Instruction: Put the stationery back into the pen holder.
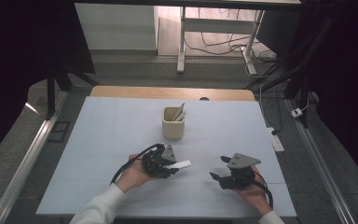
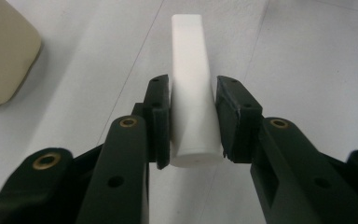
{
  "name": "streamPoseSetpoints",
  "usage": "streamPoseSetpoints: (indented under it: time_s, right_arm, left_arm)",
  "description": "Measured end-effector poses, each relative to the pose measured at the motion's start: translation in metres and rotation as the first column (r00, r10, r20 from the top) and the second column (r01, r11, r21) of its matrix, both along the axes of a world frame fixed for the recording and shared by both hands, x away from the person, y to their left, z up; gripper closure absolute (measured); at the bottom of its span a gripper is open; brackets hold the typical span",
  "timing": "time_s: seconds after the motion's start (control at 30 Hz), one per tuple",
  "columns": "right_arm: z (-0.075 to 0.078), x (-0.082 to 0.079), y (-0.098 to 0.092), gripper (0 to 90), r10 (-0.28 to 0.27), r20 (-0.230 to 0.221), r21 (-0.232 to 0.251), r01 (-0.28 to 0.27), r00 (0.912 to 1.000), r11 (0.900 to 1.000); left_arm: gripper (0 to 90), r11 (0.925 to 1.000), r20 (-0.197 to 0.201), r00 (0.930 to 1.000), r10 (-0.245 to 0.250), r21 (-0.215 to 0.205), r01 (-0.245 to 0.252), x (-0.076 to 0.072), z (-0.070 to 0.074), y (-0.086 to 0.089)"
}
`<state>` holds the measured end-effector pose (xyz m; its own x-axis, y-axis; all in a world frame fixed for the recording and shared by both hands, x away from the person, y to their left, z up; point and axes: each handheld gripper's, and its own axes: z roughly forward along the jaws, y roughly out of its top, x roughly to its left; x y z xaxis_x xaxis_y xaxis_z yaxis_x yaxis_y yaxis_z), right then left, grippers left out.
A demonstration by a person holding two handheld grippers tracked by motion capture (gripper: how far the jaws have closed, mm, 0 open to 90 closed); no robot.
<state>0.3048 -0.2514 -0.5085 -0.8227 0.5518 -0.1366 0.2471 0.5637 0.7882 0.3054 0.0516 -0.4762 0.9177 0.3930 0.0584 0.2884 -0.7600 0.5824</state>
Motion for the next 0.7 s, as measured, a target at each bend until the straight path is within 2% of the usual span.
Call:
streamPoseSetpoints:
  time_s: [0.37, 0.7]
  right_arm:
    - [0.003, -0.005, 0.010, 24.9, 0.037, 0.003, -0.005, -0.037, 0.9993, 0.999]
    - [0.005, -0.008, 0.019, 24.9, 0.063, -0.002, -0.004, -0.063, 0.9980, 0.998]
  left_arm:
    - [66.1, 1.0000, 0.008, 1.0000, 0.005, -0.007, -0.005, 0.000, 0.001, 0.000]
    - [66.1, 0.9998, 0.004, 0.9999, -0.016, -0.009, 0.016, -0.001, 0.000, -0.006]
